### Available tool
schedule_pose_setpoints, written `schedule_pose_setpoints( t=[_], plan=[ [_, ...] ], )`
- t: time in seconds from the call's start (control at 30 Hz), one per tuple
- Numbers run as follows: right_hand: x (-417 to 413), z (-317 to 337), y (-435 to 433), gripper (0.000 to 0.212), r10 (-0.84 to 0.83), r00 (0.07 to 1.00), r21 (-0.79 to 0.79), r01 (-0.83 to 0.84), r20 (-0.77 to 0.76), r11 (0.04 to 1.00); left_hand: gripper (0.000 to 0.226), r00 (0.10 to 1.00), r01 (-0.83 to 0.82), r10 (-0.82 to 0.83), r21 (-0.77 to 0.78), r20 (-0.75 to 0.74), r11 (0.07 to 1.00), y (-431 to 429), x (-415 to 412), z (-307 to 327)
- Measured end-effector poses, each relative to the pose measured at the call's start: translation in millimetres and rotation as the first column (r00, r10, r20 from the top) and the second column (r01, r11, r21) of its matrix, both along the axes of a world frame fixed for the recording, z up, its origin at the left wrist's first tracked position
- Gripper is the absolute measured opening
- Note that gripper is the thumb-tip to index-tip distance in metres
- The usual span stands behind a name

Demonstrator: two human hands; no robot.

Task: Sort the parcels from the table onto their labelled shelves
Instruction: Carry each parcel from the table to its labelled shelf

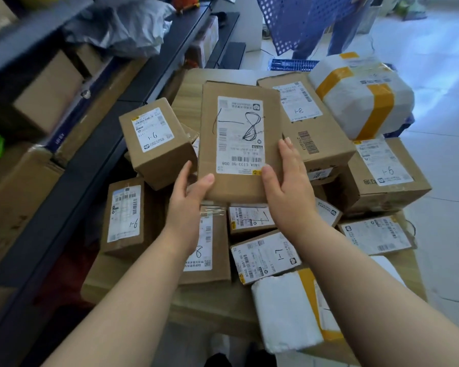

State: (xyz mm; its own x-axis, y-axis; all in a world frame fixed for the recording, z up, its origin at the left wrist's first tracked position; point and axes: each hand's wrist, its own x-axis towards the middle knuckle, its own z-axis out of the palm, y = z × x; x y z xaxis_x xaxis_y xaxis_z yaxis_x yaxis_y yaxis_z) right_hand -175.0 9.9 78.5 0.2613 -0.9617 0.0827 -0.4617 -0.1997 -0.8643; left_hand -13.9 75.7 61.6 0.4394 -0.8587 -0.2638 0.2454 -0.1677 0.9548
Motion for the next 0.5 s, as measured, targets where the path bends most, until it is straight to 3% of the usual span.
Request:
schedule_pose_setpoints(
  t=[0.13, 0.23, 0.37, 0.5],
  plan=[
    [-13.5, 5.3, 10.7, 0.069, 0.045, 0.952, 0.256, -0.127, 0.304, 0.958, 0.055, 0.999, 0.021, -0.023, -0.057, -0.03, 0.998, 27.0, -12.4, 8.1],
    [-22.0, 1.3, 19.1, 0.075, 0.112, 0.883, 0.353, -0.294, 0.456, 0.888, 0.05, 0.998, -0.016, 0.013, -0.035, -0.061, 0.999, 48.8, -21.4, 8.3],
    [-17.9, -8.9, 32.4, 0.076, 0.194, 0.856, 0.384, -0.402, 0.478, 0.831, 0.038, 0.998, -0.069, 0.068, 0.025, 0.008, 0.997, 76.6, -26.2, 5.5],
    [-5.6, -12.6, 52.1, 0.072, 0.217, 0.849, 0.398, -0.432, 0.481, 0.809, 0.046, 0.992, -0.09, 0.081, 0.083, 0.099, 0.993, 107.8, -22.4, -1.9]
  ],
)
